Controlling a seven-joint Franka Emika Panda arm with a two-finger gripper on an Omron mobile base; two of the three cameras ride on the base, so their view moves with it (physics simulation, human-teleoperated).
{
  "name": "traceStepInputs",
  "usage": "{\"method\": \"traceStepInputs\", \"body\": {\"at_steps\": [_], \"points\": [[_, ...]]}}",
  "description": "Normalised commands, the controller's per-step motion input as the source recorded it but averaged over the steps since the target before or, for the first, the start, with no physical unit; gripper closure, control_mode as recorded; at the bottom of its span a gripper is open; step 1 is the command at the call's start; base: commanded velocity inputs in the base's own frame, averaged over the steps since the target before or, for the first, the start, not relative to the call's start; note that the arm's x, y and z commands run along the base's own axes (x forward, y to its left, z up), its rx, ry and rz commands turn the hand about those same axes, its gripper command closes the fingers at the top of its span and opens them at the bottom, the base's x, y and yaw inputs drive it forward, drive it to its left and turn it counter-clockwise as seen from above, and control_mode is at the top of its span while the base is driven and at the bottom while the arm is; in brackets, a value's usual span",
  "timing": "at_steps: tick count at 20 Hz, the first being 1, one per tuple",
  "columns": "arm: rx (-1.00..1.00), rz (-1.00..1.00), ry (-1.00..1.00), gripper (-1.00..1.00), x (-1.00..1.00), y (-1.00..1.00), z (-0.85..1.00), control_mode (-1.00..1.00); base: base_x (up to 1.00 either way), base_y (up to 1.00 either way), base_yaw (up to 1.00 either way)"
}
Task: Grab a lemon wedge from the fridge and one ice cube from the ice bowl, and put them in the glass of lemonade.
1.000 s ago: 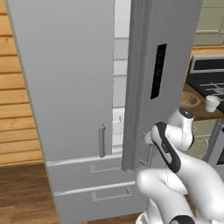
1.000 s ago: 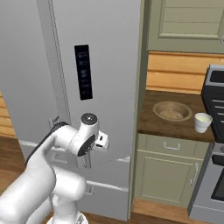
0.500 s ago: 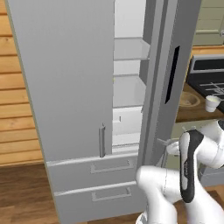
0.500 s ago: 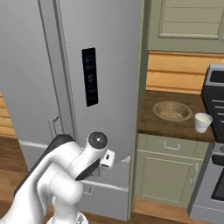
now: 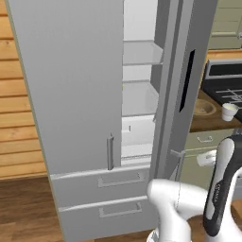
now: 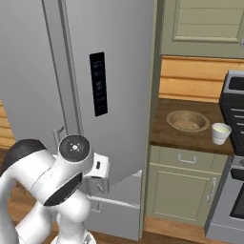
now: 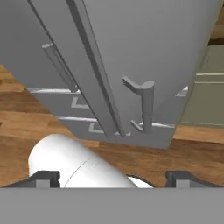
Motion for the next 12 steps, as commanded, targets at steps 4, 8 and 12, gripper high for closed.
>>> {"method": "traceStepInputs", "body": {"at_steps": [4, 8, 12], "points": [[-0.47, 0.00, -0.03, -1.00, -0.22, 1.00, 0.98, -1.00, 0.00, 0.00, 0.00], [-0.51, -0.04, 0.02, -1.00, 0.03, 1.00, 0.57, -1.00, 0.00, 0.00, 0.00], [-0.52, -0.16, 0.15, -1.00, 0.60, 1.00, 0.28, -1.00, 0.00, 0.00, 0.00]]}}
